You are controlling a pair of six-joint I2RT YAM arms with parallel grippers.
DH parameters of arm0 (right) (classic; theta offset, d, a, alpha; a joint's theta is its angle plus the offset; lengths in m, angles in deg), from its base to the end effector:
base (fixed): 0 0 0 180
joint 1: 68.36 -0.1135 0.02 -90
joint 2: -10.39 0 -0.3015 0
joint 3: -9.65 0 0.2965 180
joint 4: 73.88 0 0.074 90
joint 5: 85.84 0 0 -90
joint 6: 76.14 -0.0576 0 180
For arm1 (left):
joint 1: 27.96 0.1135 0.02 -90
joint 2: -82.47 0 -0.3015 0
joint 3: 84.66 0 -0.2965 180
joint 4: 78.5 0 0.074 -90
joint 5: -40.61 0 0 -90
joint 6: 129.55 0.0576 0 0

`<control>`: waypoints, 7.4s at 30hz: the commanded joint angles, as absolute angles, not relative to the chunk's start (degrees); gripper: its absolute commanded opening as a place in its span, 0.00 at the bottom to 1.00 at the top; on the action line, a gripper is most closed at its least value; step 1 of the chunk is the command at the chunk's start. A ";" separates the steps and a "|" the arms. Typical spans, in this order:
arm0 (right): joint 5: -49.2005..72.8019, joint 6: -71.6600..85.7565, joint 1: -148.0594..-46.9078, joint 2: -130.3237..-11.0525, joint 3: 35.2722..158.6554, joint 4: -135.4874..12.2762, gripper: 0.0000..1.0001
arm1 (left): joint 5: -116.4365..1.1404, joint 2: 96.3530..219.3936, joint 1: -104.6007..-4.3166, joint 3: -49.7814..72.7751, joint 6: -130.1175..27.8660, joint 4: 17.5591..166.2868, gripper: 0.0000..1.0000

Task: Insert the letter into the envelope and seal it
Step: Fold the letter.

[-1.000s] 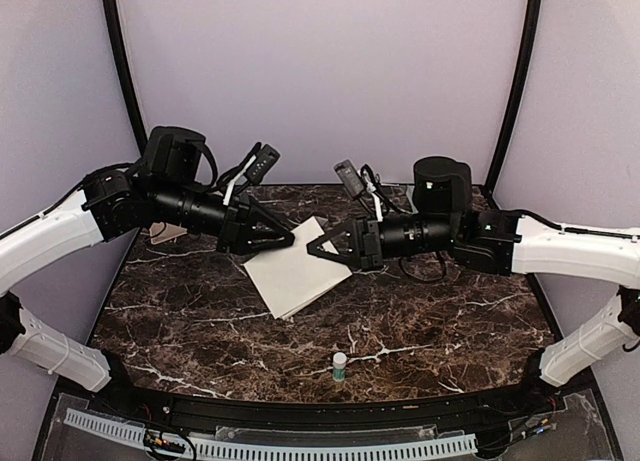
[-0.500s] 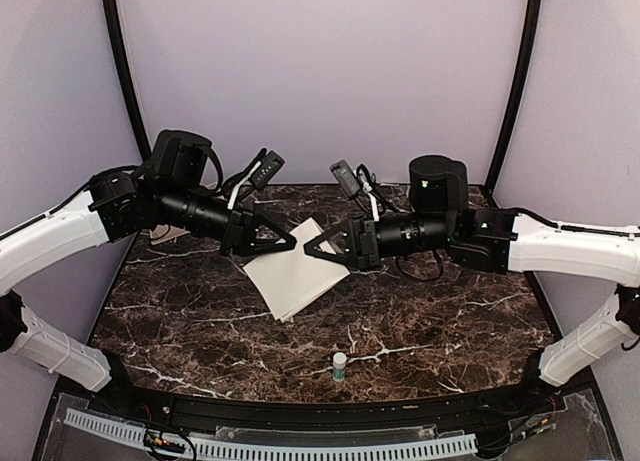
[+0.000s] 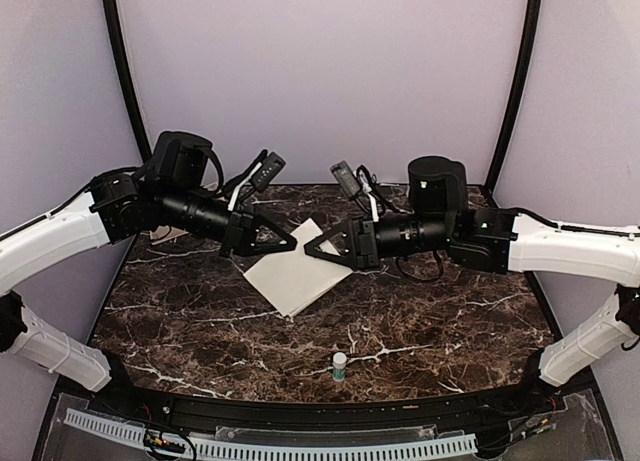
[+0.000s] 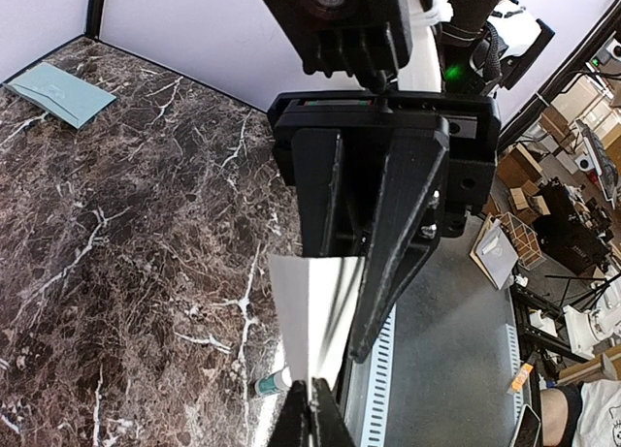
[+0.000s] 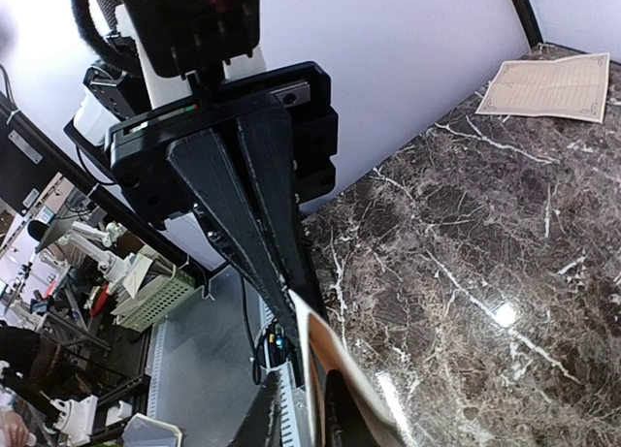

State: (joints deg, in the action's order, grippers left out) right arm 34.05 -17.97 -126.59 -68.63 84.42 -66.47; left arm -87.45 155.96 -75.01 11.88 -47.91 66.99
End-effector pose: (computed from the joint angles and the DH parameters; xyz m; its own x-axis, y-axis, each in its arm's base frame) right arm 0.1755 0.3379 0.3625 -0.6147 -0.1241 -0.7790 -0.7884 0.1259 0.6021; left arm 0.2022 -0.2693 0.4043 -0.4193 0.2824 -0.8628 0.9071 0.1689 -0.3856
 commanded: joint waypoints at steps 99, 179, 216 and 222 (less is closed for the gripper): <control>43.45 -7.65 -125.13 -67.07 89.71 -51.11 0.17 | -93.06 154.75 -72.84 9.98 -43.44 60.18 0.00; 37.94 -6.89 -124.70 -66.13 93.10 -52.95 0.00 | -98.72 153.43 -74.36 12.86 -46.55 62.52 0.18; 32.04 -7.91 -122.63 -62.18 92.63 -48.57 0.00 | -96.18 148.71 -73.64 18.27 -46.96 65.70 0.31; 31.22 -8.91 -122.43 -61.03 90.88 -50.12 0.00 | -96.11 147.13 -72.64 20.77 -48.61 69.47 0.00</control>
State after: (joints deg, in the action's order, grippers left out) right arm 32.56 -7.96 -122.97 -62.93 91.61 -48.25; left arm -95.63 149.29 -73.39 18.91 -47.80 66.09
